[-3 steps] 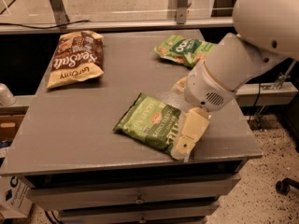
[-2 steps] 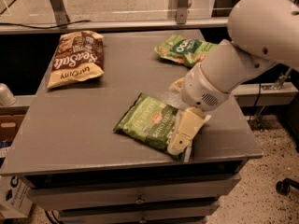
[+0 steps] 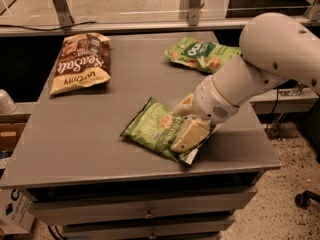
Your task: Move green jalapeno chip bag near brown chip bag
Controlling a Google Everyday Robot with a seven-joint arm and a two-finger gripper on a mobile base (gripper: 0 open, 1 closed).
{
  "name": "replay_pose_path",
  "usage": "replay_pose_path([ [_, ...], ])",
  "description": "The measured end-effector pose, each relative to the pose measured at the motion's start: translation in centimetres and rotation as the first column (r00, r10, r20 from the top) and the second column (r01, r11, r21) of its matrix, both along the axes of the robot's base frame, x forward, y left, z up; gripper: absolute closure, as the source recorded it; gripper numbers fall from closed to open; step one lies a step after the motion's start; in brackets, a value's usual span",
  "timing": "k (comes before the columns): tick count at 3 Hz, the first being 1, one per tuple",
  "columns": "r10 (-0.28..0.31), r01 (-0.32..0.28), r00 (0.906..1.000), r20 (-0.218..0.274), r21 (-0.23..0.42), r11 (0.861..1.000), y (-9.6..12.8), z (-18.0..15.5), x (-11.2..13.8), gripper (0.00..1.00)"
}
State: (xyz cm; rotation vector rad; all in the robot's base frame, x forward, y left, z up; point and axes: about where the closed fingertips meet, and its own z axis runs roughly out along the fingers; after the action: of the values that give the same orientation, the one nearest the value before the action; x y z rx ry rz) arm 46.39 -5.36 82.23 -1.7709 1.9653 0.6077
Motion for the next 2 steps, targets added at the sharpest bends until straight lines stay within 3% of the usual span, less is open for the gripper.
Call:
replay_pose_path([
  [1,-0.014,0.014,0.9999,-0.003,0.013,1.000,-0.7,0.0,0.2,0.65],
  [2,-0.034,0.032,0.9990,0.029,0.065,0.997,-1.5,3.0,0.9,0.87],
])
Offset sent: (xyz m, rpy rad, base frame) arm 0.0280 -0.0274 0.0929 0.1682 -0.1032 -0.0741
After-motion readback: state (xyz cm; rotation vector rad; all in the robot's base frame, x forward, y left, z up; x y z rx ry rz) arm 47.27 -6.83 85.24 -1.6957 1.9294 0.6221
